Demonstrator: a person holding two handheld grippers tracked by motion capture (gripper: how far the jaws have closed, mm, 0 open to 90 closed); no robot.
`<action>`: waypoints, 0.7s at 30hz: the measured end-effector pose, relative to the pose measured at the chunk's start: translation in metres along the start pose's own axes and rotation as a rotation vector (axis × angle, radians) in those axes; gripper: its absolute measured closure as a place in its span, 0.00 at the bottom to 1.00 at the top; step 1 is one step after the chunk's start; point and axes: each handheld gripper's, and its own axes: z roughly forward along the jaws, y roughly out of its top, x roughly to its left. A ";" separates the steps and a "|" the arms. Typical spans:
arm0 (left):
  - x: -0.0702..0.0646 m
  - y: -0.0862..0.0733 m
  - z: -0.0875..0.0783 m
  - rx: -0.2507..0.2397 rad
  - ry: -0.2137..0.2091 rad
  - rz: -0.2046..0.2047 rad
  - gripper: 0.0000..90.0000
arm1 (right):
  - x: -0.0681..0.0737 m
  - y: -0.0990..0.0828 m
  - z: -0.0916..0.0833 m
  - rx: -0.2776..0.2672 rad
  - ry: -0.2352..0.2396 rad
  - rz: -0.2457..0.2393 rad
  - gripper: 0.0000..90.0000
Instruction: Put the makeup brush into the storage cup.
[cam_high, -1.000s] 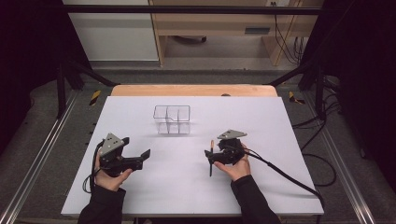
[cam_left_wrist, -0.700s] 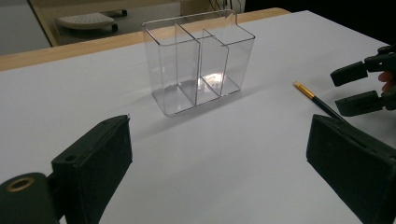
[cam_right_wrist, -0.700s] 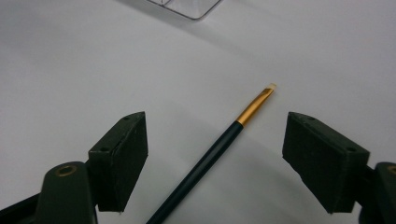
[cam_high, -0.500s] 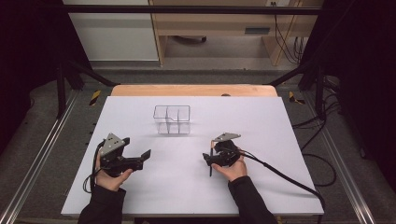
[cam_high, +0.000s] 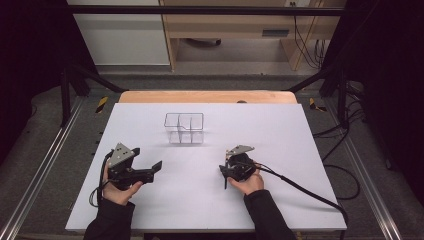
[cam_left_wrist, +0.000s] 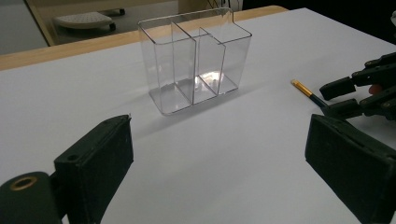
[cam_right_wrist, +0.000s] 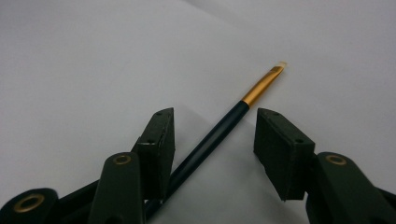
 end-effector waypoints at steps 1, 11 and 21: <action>0.000 0.000 0.000 0.001 0.000 0.002 0.08 | 0.000 0.000 0.000 -0.003 -0.001 0.000 0.56; -0.001 0.000 0.001 0.006 -0.004 0.008 0.08 | 0.001 -0.001 -0.002 0.003 0.012 -0.020 0.72; 0.000 -0.001 0.001 0.010 -0.003 0.007 0.08 | 0.000 0.000 -0.004 0.016 0.025 -0.031 0.86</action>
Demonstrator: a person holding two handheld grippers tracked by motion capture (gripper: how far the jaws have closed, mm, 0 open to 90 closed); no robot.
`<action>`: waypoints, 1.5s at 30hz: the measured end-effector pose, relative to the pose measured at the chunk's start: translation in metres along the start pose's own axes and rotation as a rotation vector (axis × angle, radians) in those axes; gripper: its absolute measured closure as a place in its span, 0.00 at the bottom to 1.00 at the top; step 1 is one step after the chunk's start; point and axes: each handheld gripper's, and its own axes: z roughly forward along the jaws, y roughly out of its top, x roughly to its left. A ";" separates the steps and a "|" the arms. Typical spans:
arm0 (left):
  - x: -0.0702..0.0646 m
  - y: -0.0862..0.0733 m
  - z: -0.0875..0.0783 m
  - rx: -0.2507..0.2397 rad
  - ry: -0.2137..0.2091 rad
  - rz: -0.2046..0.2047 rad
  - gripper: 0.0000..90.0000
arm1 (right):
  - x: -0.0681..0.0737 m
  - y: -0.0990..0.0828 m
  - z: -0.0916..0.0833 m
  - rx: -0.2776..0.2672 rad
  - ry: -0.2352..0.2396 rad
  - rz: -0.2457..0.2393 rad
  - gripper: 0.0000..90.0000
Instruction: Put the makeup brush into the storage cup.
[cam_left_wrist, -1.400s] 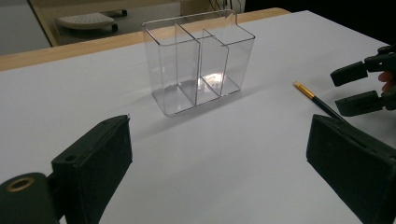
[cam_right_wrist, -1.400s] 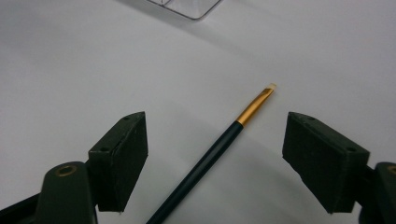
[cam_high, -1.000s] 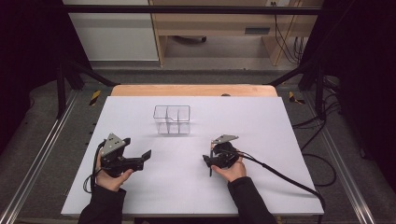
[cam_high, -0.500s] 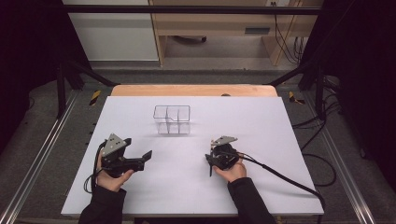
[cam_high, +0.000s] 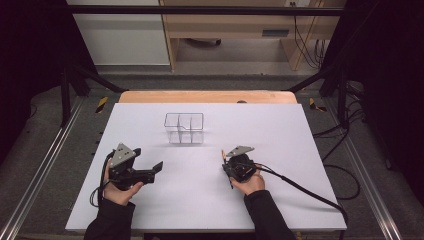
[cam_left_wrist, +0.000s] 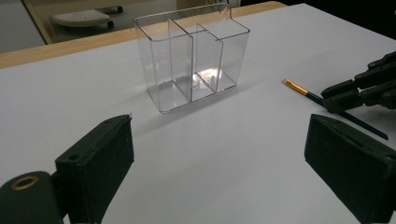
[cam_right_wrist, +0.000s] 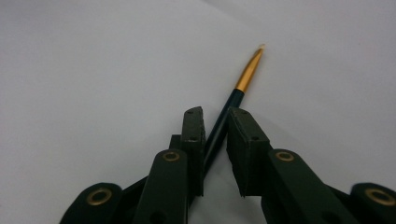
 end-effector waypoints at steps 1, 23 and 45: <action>0.000 0.000 0.000 0.000 0.001 0.000 0.08 | 0.000 0.000 0.000 0.001 0.001 0.001 0.87; 0.001 0.000 0.001 0.005 -0.001 -0.002 0.08 | -0.005 0.009 -0.007 0.015 0.027 0.005 0.78; 0.002 0.000 0.000 0.003 -0.003 -0.003 0.08 | -0.006 0.040 0.004 0.295 0.036 -0.074 0.78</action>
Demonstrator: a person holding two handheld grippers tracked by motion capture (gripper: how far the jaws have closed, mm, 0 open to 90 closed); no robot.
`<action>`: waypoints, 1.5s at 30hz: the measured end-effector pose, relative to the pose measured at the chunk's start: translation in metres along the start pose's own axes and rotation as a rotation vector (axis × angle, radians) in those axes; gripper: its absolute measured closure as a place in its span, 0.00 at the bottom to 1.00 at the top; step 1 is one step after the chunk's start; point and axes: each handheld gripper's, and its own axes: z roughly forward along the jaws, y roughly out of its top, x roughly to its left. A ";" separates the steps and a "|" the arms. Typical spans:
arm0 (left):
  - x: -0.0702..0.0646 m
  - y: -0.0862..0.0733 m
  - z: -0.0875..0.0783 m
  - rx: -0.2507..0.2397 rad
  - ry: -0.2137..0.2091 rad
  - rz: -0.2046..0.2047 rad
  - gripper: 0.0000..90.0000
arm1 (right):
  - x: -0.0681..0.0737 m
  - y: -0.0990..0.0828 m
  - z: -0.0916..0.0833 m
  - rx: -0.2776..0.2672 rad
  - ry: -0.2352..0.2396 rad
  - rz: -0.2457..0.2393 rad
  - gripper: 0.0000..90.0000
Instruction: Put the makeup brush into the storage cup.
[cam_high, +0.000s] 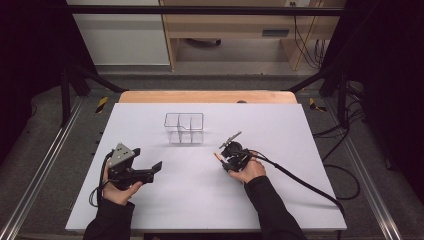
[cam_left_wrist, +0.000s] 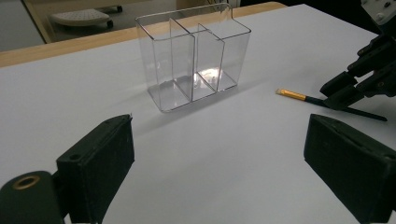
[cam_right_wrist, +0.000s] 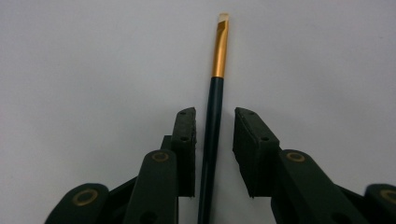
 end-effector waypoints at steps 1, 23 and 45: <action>0.000 0.000 0.000 0.000 0.000 0.000 0.08 | 0.000 0.000 0.001 0.006 0.000 -0.003 0.79; 0.000 0.000 0.000 0.002 0.000 0.000 0.09 | -0.002 0.002 0.002 0.058 0.031 0.030 0.93; -0.001 0.000 -0.002 -0.017 0.000 -0.010 0.10 | -0.003 0.001 -0.033 -0.148 0.027 0.007 0.93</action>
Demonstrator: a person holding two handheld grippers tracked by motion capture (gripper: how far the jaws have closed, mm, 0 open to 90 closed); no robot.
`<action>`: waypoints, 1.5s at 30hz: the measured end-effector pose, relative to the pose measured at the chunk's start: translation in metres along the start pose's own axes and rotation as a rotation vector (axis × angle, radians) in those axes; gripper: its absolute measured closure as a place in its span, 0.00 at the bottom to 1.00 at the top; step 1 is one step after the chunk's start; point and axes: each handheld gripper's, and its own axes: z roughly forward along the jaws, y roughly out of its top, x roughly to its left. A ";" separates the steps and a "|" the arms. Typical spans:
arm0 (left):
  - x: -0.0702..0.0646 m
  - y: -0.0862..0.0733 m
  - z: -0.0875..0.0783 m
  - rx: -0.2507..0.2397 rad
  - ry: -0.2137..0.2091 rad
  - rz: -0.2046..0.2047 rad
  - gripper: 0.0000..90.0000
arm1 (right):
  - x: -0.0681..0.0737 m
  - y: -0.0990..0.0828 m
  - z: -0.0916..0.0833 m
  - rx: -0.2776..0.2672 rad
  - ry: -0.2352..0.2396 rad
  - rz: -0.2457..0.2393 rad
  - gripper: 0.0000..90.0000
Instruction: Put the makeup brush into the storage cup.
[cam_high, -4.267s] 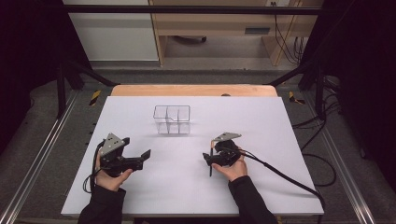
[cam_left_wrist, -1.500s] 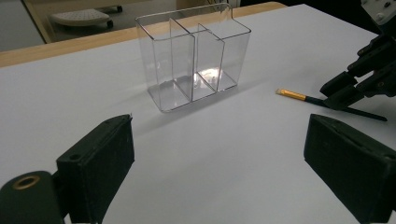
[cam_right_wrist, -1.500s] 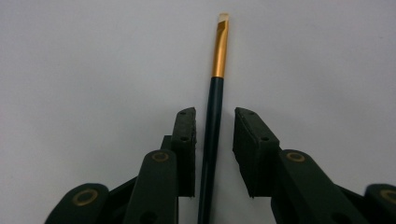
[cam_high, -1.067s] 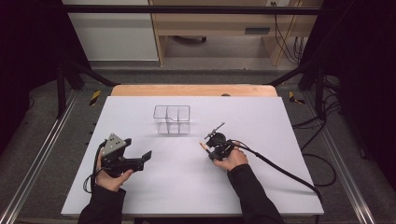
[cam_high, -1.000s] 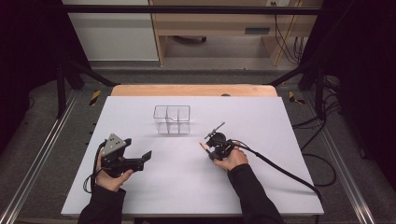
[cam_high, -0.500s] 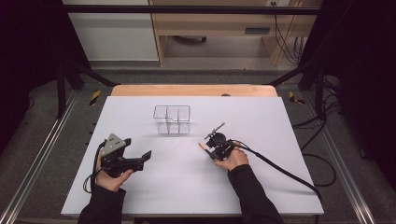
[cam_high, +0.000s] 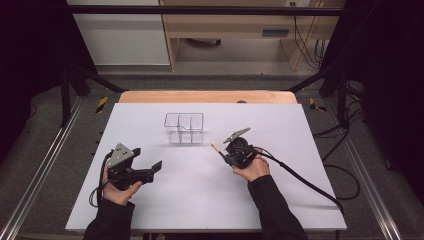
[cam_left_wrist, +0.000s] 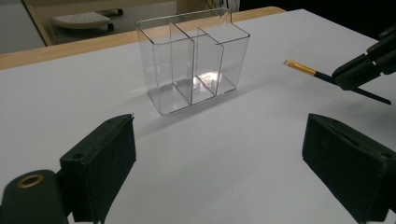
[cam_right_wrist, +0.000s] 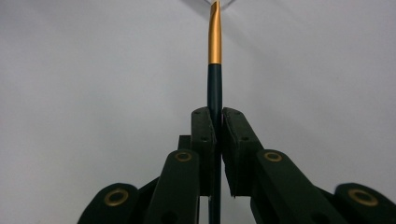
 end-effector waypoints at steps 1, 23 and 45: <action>0.000 0.000 0.000 -0.002 0.001 -0.002 0.10 | 0.000 0.000 -0.003 -0.016 0.002 -0.001 0.93; -0.004 0.003 -0.002 -0.043 -0.034 -0.037 0.10 | -0.002 -0.006 -0.040 -0.302 0.041 0.015 0.93; -0.014 0.012 0.000 -0.089 -0.089 -0.081 0.10 | 0.005 -0.030 -0.049 -0.511 0.068 0.043 0.93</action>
